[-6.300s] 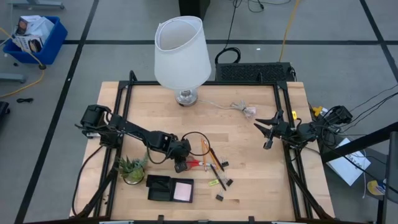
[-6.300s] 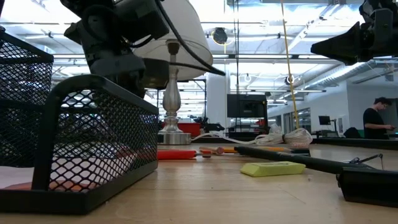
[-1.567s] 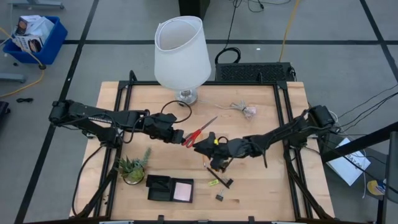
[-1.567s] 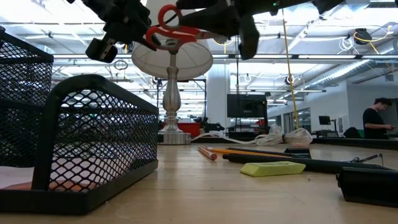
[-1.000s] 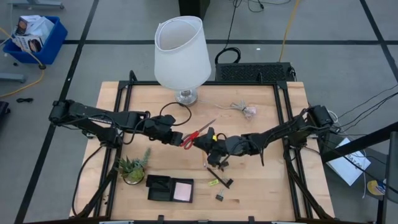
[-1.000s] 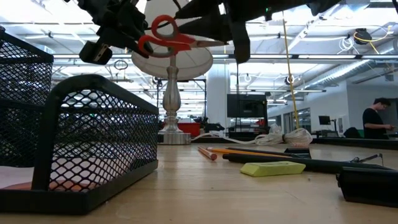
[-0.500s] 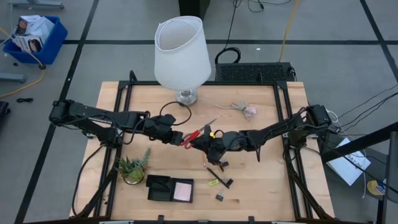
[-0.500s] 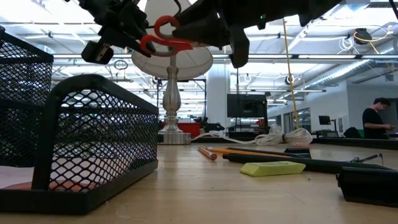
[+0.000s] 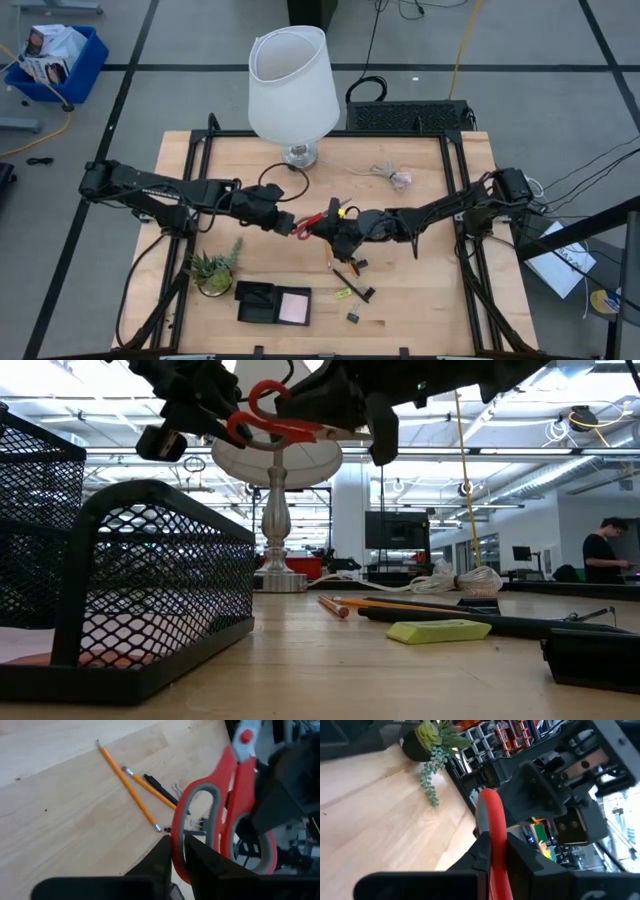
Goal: Pick and place office supplies into organizer
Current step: Put the orange scissors into the black desk organizer
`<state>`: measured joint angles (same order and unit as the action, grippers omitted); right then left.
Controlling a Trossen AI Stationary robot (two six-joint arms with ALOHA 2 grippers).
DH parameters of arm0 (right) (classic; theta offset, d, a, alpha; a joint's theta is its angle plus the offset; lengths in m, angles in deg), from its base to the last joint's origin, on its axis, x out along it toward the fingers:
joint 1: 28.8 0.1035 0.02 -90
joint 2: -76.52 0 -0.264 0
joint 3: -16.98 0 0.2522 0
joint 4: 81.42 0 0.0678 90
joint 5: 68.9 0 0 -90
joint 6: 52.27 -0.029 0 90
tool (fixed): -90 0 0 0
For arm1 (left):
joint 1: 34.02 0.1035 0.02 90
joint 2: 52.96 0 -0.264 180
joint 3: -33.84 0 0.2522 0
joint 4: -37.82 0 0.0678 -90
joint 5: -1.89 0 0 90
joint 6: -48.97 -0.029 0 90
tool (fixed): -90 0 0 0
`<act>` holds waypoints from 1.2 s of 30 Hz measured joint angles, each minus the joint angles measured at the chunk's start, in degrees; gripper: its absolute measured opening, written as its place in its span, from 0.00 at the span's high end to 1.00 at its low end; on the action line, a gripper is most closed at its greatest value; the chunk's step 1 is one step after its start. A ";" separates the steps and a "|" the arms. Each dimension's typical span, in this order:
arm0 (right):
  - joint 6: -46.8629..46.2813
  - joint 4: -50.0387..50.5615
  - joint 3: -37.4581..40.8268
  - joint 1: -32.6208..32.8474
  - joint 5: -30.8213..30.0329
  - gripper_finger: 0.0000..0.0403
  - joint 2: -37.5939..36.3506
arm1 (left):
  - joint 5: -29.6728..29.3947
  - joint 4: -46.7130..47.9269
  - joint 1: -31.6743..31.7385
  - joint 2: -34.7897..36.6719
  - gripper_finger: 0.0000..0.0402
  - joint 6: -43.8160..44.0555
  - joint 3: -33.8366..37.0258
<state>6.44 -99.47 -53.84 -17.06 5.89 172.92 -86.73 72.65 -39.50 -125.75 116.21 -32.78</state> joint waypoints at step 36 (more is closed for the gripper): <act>-51.05 -28.21 0.07 5.79 25.92 0.92 0.07 | -51.48 -0.39 -27.98 13.30 0.72 -41.30 -0.04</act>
<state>-44.61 -127.67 -53.77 -11.27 31.81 172.99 -138.21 72.26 -67.48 -112.46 74.91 -32.83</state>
